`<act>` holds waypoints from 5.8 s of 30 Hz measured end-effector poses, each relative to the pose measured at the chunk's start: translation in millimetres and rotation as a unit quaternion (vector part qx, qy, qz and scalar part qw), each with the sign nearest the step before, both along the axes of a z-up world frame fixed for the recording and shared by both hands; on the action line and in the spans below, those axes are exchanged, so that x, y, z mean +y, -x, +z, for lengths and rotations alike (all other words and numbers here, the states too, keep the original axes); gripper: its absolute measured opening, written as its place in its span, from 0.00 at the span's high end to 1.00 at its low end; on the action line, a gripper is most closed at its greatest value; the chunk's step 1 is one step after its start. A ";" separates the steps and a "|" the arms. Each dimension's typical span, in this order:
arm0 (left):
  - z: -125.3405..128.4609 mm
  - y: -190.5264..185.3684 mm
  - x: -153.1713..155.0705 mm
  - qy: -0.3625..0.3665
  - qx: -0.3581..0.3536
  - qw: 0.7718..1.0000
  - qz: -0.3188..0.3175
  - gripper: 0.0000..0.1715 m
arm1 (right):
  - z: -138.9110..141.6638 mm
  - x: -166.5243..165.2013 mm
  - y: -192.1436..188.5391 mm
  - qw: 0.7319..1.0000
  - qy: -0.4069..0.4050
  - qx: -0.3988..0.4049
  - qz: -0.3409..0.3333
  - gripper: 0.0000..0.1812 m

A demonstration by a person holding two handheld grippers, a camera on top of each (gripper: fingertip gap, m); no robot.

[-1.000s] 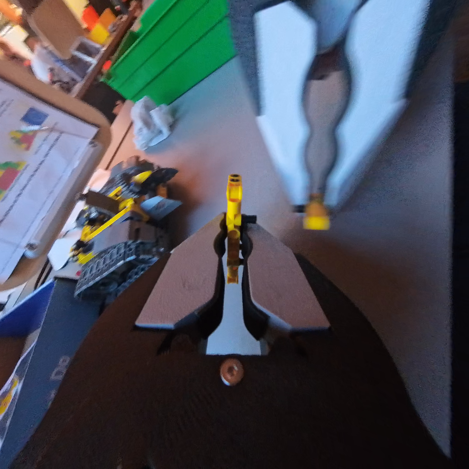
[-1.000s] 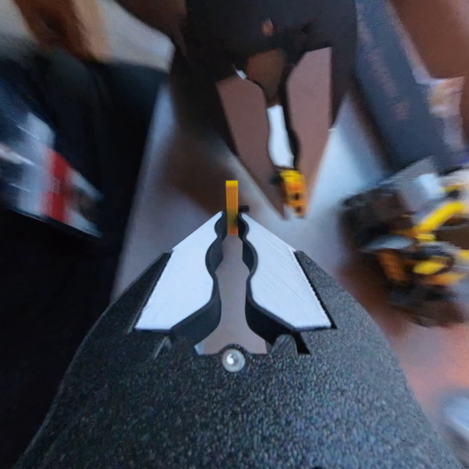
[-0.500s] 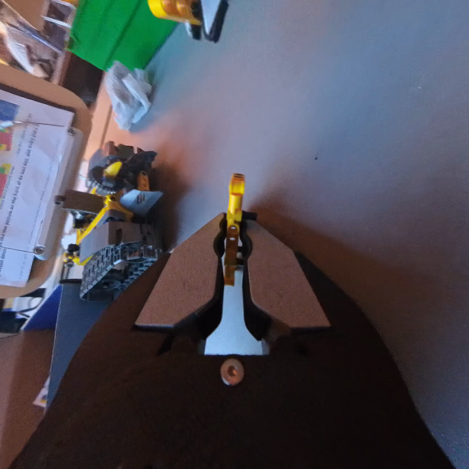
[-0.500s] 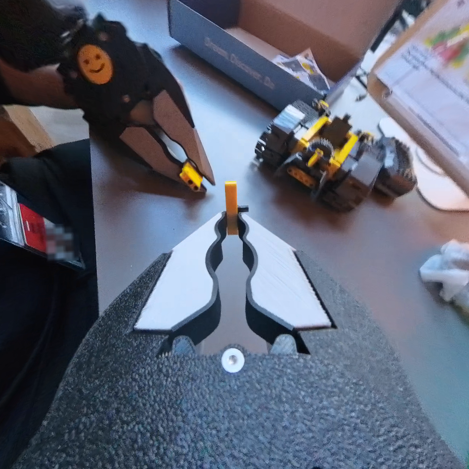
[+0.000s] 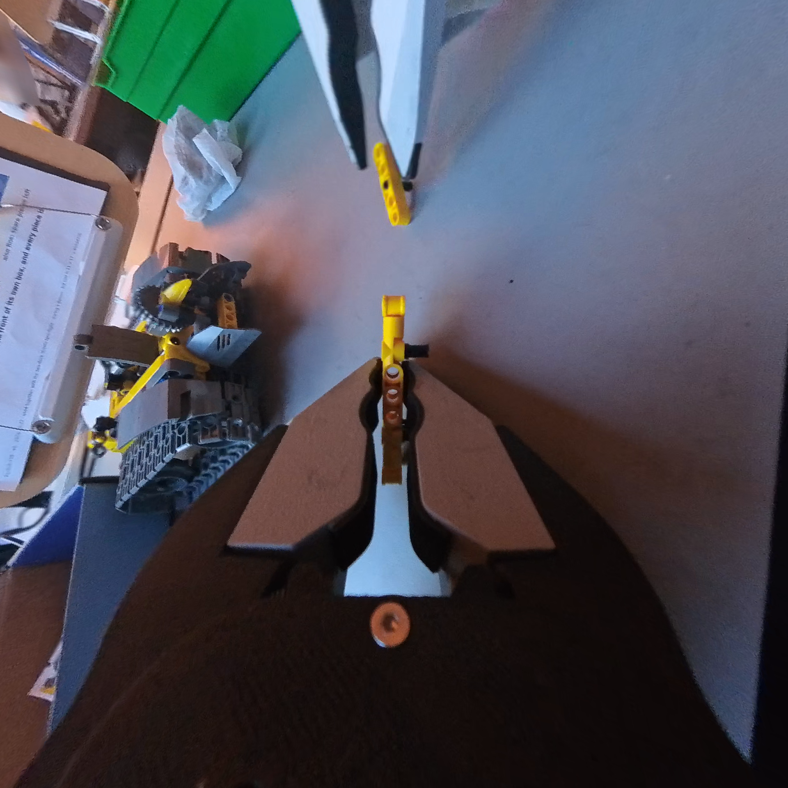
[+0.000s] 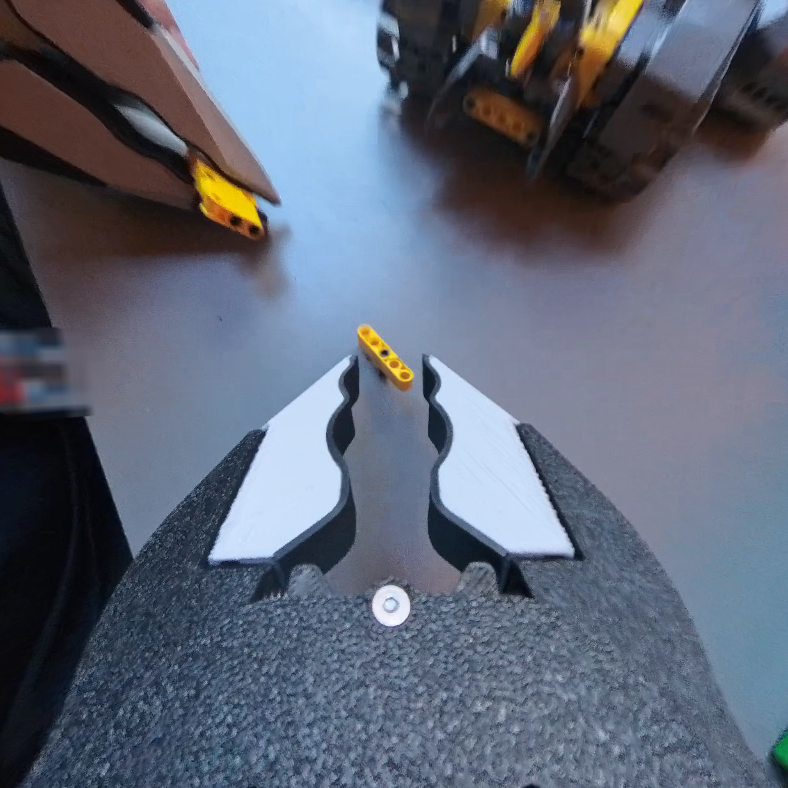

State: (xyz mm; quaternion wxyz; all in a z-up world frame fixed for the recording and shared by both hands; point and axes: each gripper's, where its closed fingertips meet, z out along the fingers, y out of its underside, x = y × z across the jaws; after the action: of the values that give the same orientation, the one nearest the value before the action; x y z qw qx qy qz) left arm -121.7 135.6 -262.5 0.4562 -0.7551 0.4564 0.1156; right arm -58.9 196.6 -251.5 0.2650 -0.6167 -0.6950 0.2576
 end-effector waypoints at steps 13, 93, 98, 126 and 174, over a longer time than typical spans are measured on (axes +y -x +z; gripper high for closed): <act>11.7 -9.0 -2.4 -0.053 0.001 0.998 -0.027 0.97 | 21.0 -82.0 54.9 0.941 -0.222 0.141 0.212 0.93; 22.7 -15.5 -7.4 -0.081 -0.020 0.994 -0.067 0.97 | 15.3 -66.4 44.7 0.917 -0.296 0.160 0.215 0.96; 18.4 -15.6 -6.1 -0.077 -0.005 0.995 -0.065 0.97 | 12.4 -66.9 45.3 0.910 -0.318 0.151 0.219 0.97; 9.4 0.0 -5.6 -0.116 0.174 0.978 0.020 0.96 | -2.1 -65.5 56.3 0.897 -0.399 0.108 0.157 0.97; 134.8 -38.3 -48.1 -0.038 -0.526 0.839 -0.133 0.97 | 142.4 -120.3 50.1 0.853 0.195 0.430 0.222 0.89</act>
State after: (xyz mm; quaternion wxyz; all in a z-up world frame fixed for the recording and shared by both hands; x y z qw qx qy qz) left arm -83.4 87.4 -127.6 0.6672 -0.6162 0.2387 -0.3437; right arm -108.9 76.3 -109.1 0.3477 -0.3131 -0.5660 0.6788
